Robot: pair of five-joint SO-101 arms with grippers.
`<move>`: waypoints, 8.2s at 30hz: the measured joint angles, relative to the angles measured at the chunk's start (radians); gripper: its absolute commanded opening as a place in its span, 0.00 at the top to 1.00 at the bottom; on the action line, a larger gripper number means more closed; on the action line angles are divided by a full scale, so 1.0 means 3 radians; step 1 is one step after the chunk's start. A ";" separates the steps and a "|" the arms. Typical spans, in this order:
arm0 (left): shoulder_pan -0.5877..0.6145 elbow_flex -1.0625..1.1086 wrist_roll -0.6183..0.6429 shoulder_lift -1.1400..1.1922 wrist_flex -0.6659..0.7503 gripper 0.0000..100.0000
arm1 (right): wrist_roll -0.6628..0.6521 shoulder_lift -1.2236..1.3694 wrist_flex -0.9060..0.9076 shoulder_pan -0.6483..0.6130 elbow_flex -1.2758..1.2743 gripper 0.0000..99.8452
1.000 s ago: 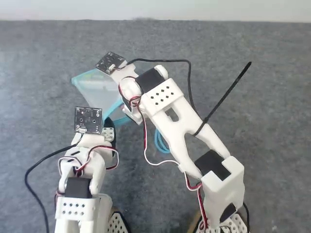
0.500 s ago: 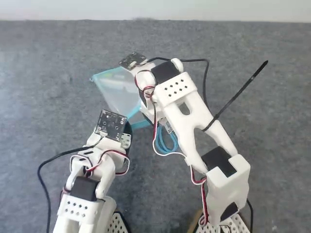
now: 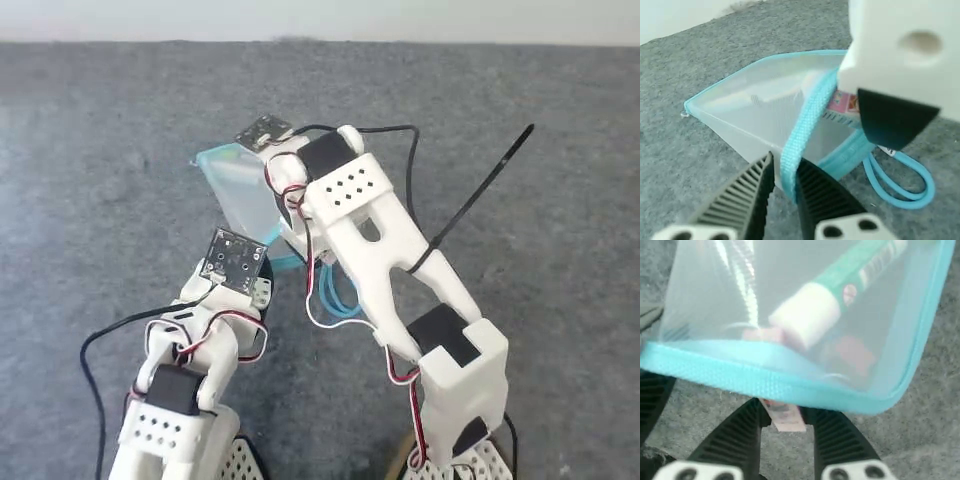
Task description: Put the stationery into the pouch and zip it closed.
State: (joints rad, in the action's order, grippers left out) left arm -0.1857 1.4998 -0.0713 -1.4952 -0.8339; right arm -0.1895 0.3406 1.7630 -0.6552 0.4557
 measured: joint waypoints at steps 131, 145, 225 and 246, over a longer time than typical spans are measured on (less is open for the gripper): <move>0.1100 0.0072 0.0322 -0.0061 0.0189 0.99 | 0.0783 -0.2716 -0.2910 0.0511 -0.4843 0.81; 0.1100 0.0072 0.0322 -0.0061 0.0189 0.99 | 0.0783 -0.2716 -0.3156 0.0511 -0.4843 0.81; 0.1100 0.0072 0.0440 -0.0061 0.0251 0.99 | -0.0312 -0.5427 -0.1580 0.0598 -0.5120 0.67; 0.0936 0.0118 0.0440 -0.0061 0.0251 0.99 | -0.0230 -0.3841 -0.2286 0.0113 -0.4542 0.54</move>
State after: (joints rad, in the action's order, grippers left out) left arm 0.0951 1.5351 0.0606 -1.5136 -0.7587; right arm -0.2585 -0.8117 1.0771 -0.6214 -0.9068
